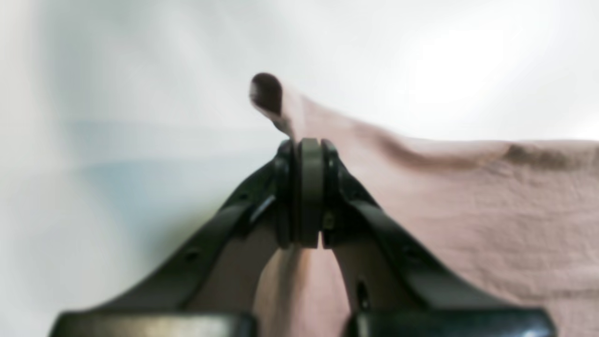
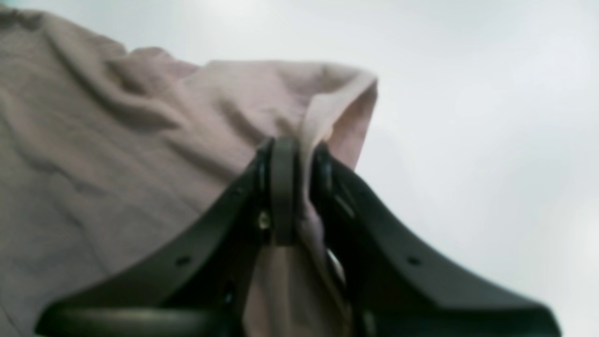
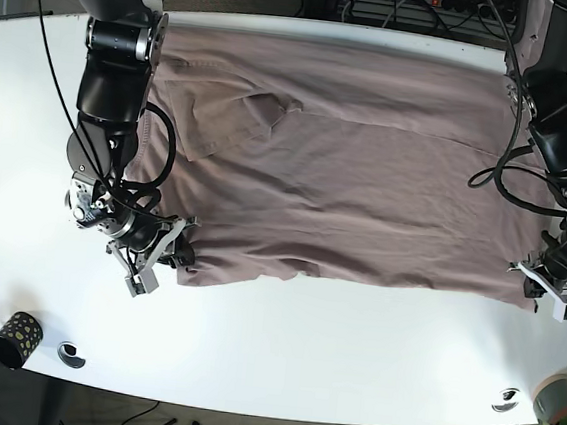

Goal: Fold the T-shirt properly
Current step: 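Fold the grasped side edge over onto the collar side with both grippers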

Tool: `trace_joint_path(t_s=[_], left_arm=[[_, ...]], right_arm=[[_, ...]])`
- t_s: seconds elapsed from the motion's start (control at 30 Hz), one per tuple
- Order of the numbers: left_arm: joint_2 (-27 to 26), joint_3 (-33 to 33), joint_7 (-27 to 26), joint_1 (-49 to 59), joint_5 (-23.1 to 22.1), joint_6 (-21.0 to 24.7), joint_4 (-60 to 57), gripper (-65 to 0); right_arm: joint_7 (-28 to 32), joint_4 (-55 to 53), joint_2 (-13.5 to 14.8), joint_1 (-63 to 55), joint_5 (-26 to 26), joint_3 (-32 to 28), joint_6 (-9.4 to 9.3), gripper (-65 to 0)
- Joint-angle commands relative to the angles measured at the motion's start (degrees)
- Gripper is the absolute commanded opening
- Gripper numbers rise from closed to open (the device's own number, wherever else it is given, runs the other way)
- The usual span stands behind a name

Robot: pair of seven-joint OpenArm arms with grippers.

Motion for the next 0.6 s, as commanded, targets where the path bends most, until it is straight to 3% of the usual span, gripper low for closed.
trace_joint_path(t_s=[0.0, 0.17, 0.3, 0.57], left_arm=[[-0.1, -1.2, 0.9, -1.2, -0.5, -1.0, 4.9, -65.0], [0.0, -3.8, 5.4, 1.4, -0.5, -3.8, 10.9, -65.0], [0.0, -5.6, 7.1, 3.7, -0.5, -4.2, 14.8, -65.0], [0.1, -7.1, 7.7, 9.0, -0.5, -6.7, 19.1, -65.0]], right_arm=[[-0.6, 3.8, 0.6, 1.1, 0.9, 0.2, 0.34, -60.1], [-4.0, 11.7, 0.6, -1.9, 0.9, 0.4, 0.34, -60.1], [-6.9, 17.4, 0.5, -4.4, 0.9, 3.8, 0.34, -60.1], [-12.7, 28.8, 0.5, -10.7, 0.9, 7.2, 0.34, -60.1]])
